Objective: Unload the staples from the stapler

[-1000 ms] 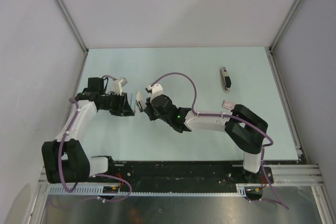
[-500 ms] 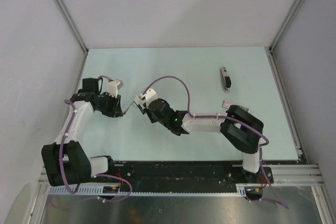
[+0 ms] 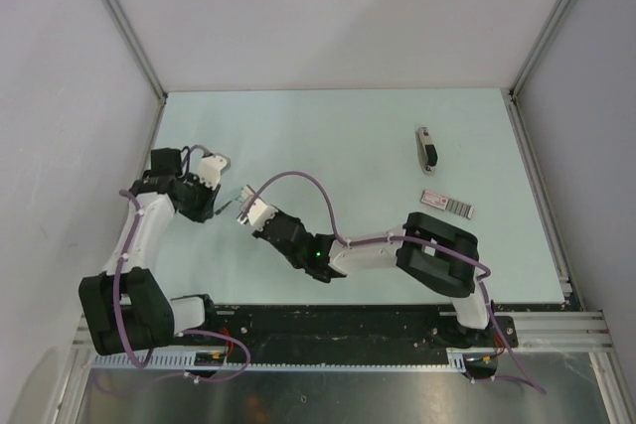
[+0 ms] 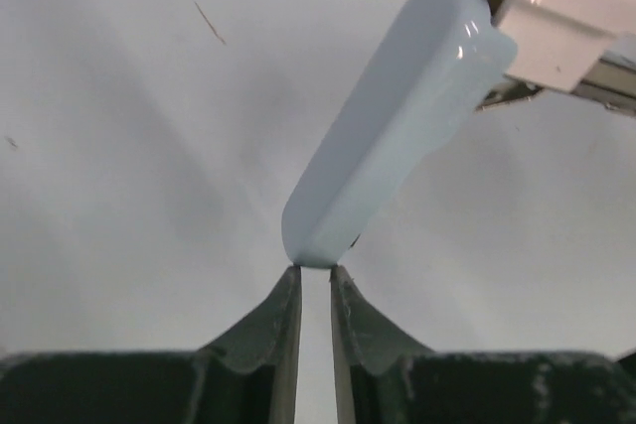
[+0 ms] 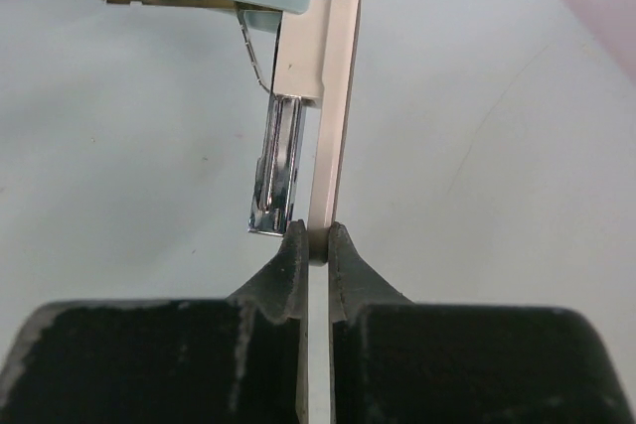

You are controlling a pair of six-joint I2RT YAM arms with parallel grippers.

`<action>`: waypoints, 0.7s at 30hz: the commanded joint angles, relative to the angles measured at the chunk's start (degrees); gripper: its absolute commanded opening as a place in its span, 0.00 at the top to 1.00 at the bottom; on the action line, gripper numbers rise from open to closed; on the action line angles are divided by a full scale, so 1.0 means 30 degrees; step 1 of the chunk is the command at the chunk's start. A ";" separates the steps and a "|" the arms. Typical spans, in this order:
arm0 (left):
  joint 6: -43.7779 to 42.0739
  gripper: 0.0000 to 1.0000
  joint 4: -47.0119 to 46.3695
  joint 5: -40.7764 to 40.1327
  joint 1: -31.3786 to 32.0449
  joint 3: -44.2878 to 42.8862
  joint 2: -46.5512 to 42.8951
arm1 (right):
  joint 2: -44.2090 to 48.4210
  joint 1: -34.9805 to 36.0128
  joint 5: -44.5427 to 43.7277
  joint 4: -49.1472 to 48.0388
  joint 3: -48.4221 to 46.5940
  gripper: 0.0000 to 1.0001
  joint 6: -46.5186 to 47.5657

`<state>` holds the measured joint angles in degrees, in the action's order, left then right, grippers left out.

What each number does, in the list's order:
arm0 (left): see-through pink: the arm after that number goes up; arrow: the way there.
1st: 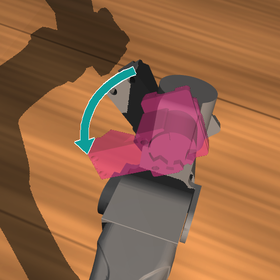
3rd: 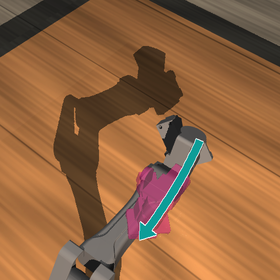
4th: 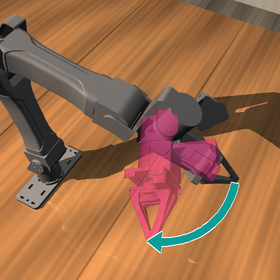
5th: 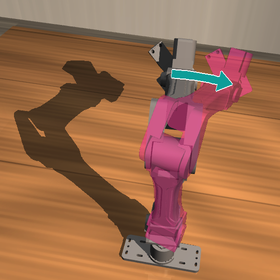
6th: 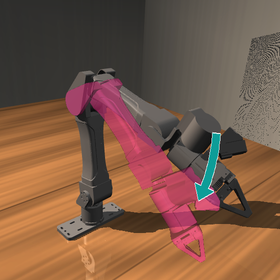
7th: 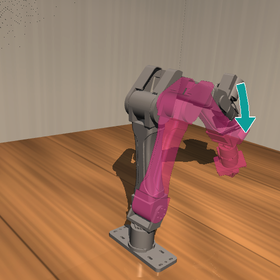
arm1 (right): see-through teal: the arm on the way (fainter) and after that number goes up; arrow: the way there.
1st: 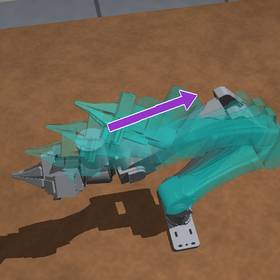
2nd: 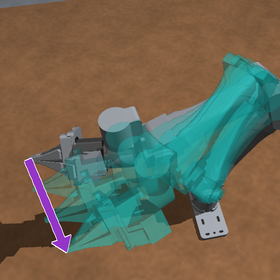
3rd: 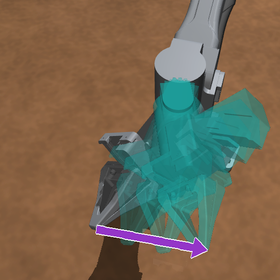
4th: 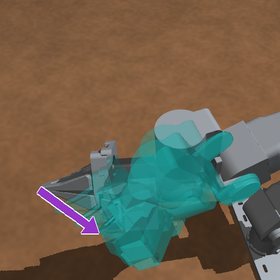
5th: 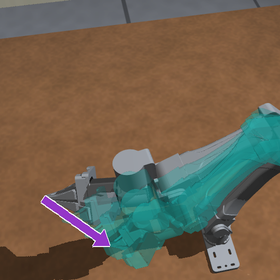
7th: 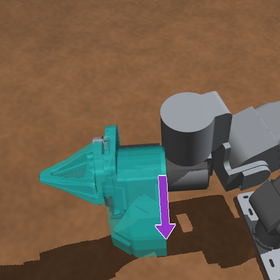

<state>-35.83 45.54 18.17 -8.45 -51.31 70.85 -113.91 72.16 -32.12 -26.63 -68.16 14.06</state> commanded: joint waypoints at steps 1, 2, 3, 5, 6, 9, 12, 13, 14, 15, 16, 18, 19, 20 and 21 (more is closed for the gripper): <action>-0.1299 1.00 -0.3703 -0.0314 -0.0139 0.0344 -0.1317 | -0.0495 0.1185 -0.0073 -0.2571 -0.0659 1.00 0.2876; -0.1386 1.00 -0.4329 -0.0593 -0.0141 0.0579 -0.1495 | -0.0628 0.1354 -0.0265 -0.2853 -0.0644 1.00 0.3327; -0.1503 1.00 -0.4862 -0.0894 -0.0142 0.0858 -0.1672 | -0.0753 0.1526 -0.0433 -0.3184 -0.0637 1.00 0.3802; -0.1730 1.00 -0.5877 -0.1369 -0.0143 0.1345 -0.1966 | -0.1052 0.1765 -0.0824 -0.3923 -0.0631 1.00 0.4605; -0.1777 1.00 -0.6251 -0.1575 -0.0143 0.1519 -0.2068 | -0.1214 0.1864 -0.0977 -0.4261 -0.0630 1.00 0.4968; -0.1683 1.00 -0.6743 -0.1766 -0.0143 0.1572 -0.2107 | -0.1576 0.1997 -0.1250 -0.5106 -0.0629 1.00 0.5714; -0.1481 1.00 -0.6830 -0.1665 -0.0143 0.1608 -0.2192 | -0.1632 0.2080 -0.1218 -0.5380 -0.0629 1.00 0.5749; -0.1360 1.00 -0.6845 -0.1591 -0.0143 0.1651 -0.2226 | -0.1592 0.2065 -0.1232 -0.5414 -0.0629 1.00 0.5540; -0.1197 1.00 -0.6837 -0.1495 -0.0128 0.1701 -0.2286 | -0.1499 0.2057 -0.1225 -0.5358 -0.0629 1.00 0.5245; -0.0954 1.00 -0.6834 -0.1330 -0.0106 0.1756 -0.2375 | -0.1379 0.2010 -0.1192 -0.5242 -0.0629 1.00 0.4805; -0.0701 1.00 -0.6803 -0.1145 -0.0081 0.1812 -0.2478 | -0.1187 0.1913 -0.1088 -0.5023 -0.0644 1.00 0.4174; -0.0189 1.00 -0.6735 -0.0831 0.0063 0.1891 -0.2680 | -0.0721 0.1598 -0.0768 -0.4229 -0.0809 1.00 0.2427; 0.0048 1.00 -0.6709 -0.0705 0.0150 0.1851 -0.2733 | -0.0522 0.1297 -0.0612 -0.3638 -0.1012 1.00 0.1345; 0.0313 1.00 -0.6682 -0.0598 0.0223 0.1742 -0.2716 | -0.0334 0.0956 -0.0431 -0.3005 -0.1245 1.00 0.0115; 0.0562 1.00 -0.6653 -0.0516 0.0275 0.1600 -0.2619 | -0.0196 0.0565 -0.0224 -0.2293 -0.1523 1.00 -0.1158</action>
<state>-37.78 27.27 13.87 -8.34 -46.13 64.58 -119.24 77.52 -33.91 -35.59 -68.53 23.44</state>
